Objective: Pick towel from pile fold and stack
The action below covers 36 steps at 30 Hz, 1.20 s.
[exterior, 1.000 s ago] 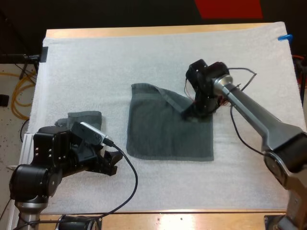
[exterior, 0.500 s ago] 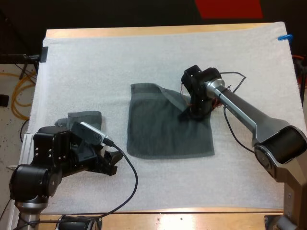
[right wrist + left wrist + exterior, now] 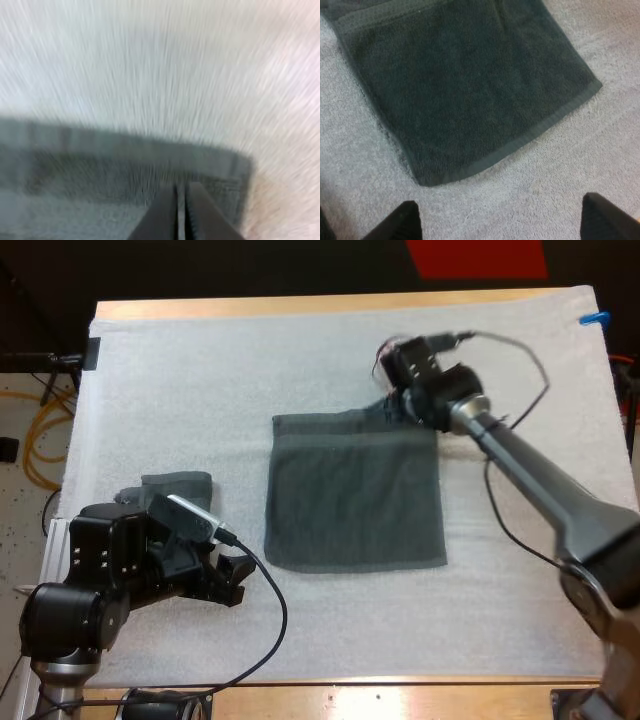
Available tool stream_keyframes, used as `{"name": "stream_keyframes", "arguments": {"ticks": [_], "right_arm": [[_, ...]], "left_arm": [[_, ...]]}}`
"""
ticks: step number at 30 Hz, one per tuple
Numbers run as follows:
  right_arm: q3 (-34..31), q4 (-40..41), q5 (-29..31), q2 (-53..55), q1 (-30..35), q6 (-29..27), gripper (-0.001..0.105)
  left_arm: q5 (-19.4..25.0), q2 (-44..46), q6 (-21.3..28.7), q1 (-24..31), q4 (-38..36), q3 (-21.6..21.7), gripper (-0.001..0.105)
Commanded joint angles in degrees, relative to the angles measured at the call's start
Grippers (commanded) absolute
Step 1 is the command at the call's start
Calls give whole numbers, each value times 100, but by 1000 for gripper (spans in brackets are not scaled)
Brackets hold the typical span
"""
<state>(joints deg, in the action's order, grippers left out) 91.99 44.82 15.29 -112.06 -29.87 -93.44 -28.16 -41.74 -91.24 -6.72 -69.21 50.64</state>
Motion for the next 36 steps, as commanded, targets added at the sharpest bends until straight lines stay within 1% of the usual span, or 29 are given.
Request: {"name": "stream_keyframes", "arguments": {"ticks": [1, 6, 8, 11, 13, 14, 15, 16, 18, 24, 26, 28, 30, 33, 34, 35, 36], "right_arm": [[70, -42, 68, 293, 38, -143, 0], [70, 165, -220, 968, 55, -194, 0], [70, 317, -343, 1247, 56, -194, 3], [69, 658, -358, 1657, 105, -194, 27], [52, 889, -350, 1973, 147, -194, 55], [52, 981, -362, 2051, 172, -194, 63], [52, 1118, -354, 2175, 191, -197, 75], [52, 1286, -358, 2313, 237, -236, 84], [52, 1544, -358, 2498, 274, -264, 88], [23, 2384, -370, 2988, 540, -292, 88], [-100, 2468, -411, 3174, 629, -292, 88], [-448, 2473, -597, 3477, 729, -291, 88], [-812, 2472, -732, 3717, 774, -220, 88], [-1494, 2454, -883, 4148, 772, -54, 88], [-1799, 2441, -1042, 4331, 772, 24, 88], [-1933, 2425, -1116, 4433, 772, 60, 88], [-2286, 2330, -1220, 4629, 772, 125, 88]], "left_arm": [[20, 19, -21, -25, 3, 30, 64], [20, 19, -21, -25, 3, 30, 64], [20, 19, -21, -25, 3, 30, 64], [20, 20, -20, -25, 3, 30, 64], [20, 41, -10, -25, 12, 30, 64], [20, 39, -10, -25, 11, 30, 64], [20, 39, -10, -25, 13, 30, 64], [20, 39, -10, -25, 13, 30, 64], [20, 39, -10, -25, 12, 30, 64], [23, 129, -60, -25, -20, 30, 64], [60, 225, -162, -25, -20, 30, 65], [59, 358, -320, -25, -20, 30, 72], [59, 462, -510, -25, -20, 30, 77], [59, 574, -750, -25, -49, 30, 76], [59, 600, -788, -25, -65, 30, 76], [59, 616, -801, -25, -82, 30, 76], [59, 632, -803, -25, -127, 30, 76]]}}
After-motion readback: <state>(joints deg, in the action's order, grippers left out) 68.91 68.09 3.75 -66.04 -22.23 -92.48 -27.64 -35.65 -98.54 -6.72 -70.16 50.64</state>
